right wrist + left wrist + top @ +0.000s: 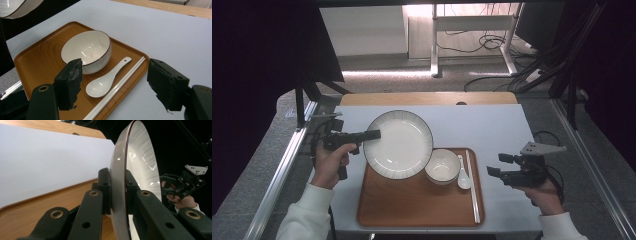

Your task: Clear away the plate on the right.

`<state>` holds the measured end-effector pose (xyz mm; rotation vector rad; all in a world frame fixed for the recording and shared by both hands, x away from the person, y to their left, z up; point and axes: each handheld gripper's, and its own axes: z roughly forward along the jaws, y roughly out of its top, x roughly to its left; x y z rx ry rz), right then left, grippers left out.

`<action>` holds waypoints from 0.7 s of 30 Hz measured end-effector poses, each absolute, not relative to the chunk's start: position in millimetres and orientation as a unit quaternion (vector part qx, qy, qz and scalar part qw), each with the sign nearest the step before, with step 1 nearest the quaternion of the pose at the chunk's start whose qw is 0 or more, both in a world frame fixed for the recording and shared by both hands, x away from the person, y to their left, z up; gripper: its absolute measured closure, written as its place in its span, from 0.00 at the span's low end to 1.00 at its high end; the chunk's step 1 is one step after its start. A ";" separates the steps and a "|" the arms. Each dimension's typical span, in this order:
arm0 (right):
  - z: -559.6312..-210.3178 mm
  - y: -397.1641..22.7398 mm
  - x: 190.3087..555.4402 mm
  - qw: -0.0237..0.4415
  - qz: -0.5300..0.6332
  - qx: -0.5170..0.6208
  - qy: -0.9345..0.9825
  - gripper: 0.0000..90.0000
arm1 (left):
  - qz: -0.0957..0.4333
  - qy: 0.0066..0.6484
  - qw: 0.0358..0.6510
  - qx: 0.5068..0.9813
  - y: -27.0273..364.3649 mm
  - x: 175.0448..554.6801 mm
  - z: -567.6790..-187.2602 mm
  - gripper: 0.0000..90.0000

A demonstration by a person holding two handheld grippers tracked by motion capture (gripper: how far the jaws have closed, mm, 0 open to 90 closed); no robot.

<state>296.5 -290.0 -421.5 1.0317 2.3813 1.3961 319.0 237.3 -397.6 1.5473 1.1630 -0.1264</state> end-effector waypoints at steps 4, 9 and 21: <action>-425.7 -294.2 296.7 0.100 0.471 0.354 0.802 0.31 | -0.052 0.499 0.564 0.656 247.1 315.6 -401.6 0.91; -428.3 -295.0 297.2 0.100 0.466 0.358 0.803 0.31 | -0.055 0.506 0.570 0.645 262.8 310.4 -407.7 0.91; -431.4 -291.5 298.6 0.104 0.449 0.352 0.815 0.30 | -0.047 0.530 0.562 0.633 291.7 291.9 -427.1 0.91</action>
